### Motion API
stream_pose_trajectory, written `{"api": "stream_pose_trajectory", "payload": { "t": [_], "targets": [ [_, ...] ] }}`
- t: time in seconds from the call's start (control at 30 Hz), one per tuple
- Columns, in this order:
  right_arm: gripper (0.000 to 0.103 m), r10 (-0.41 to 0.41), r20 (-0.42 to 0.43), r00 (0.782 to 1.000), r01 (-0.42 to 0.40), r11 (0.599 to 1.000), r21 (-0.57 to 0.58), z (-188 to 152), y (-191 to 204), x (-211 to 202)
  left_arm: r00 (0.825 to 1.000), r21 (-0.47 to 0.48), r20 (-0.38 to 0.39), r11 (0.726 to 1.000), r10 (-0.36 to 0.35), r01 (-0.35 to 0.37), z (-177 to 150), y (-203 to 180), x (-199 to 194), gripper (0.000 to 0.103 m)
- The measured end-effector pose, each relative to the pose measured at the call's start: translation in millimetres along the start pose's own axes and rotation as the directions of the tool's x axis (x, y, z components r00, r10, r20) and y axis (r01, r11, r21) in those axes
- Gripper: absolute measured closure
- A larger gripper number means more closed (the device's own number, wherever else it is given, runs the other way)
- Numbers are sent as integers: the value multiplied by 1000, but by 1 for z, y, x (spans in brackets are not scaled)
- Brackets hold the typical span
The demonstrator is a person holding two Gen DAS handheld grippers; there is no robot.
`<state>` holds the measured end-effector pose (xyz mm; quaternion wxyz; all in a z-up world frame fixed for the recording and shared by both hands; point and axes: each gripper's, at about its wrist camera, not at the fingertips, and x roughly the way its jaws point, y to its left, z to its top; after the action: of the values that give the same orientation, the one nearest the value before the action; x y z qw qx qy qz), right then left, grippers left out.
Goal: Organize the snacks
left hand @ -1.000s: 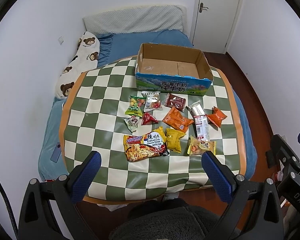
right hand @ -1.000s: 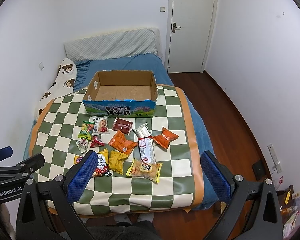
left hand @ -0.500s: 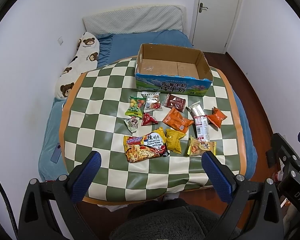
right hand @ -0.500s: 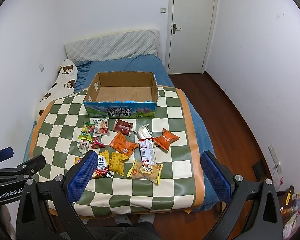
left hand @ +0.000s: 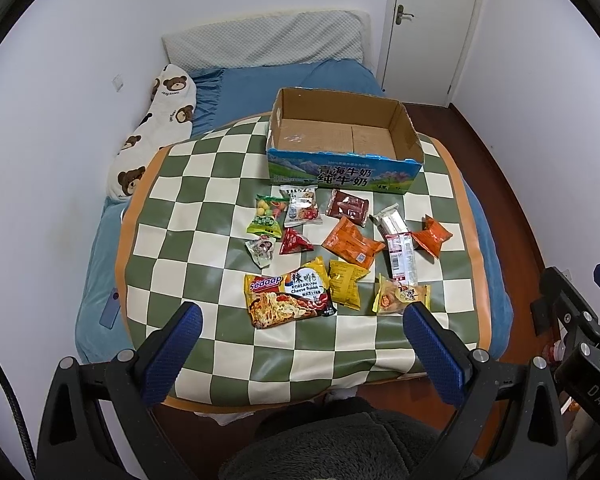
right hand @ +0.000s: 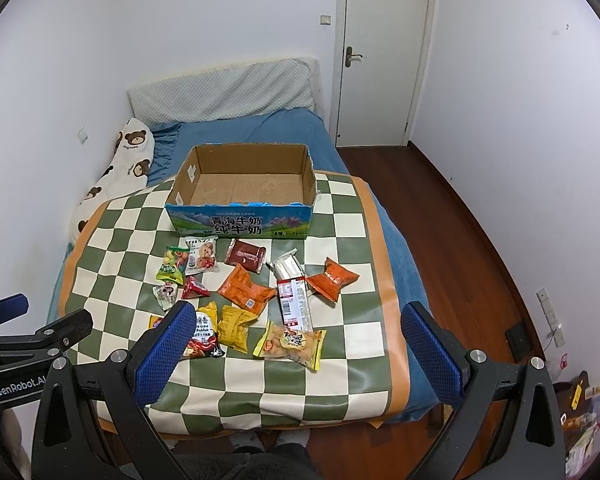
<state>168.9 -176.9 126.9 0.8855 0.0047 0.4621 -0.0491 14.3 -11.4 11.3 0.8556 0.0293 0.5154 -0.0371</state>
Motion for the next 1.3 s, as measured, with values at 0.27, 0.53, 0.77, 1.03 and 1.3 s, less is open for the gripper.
{"api": "stream_pose_trajectory", "payload": {
  "t": [0.27, 0.53, 0.77, 1.03, 1.3],
  "targets": [
    [0, 2, -4, 1000, -2, 1000, -1, 1, 0, 4, 1000, 2, 2, 1000, -5, 5, 4, 0, 4, 0],
    [0, 5, -2, 1000, -5, 1000, 4, 3, 2, 9, 1000, -2, 1, 1000, -8, 8, 8, 0, 8, 0],
    [0, 13, -53, 998, -12, 1000, 28, 4, -5, 37, 999, -34, -15, 999, 36, -36, 16, 15, 37, 0],
    [0, 58, -234, 970, -69, 997, -40, -13, 3, 133, 974, -32, -190, 991, 122, -130, 9, 47, 147, 0],
    [0, 20, -484, 875, -155, 958, -240, -64, 30, 275, 935, 214, -291, 966, 205, -145, -20, 35, 250, 0]
  ]
}}
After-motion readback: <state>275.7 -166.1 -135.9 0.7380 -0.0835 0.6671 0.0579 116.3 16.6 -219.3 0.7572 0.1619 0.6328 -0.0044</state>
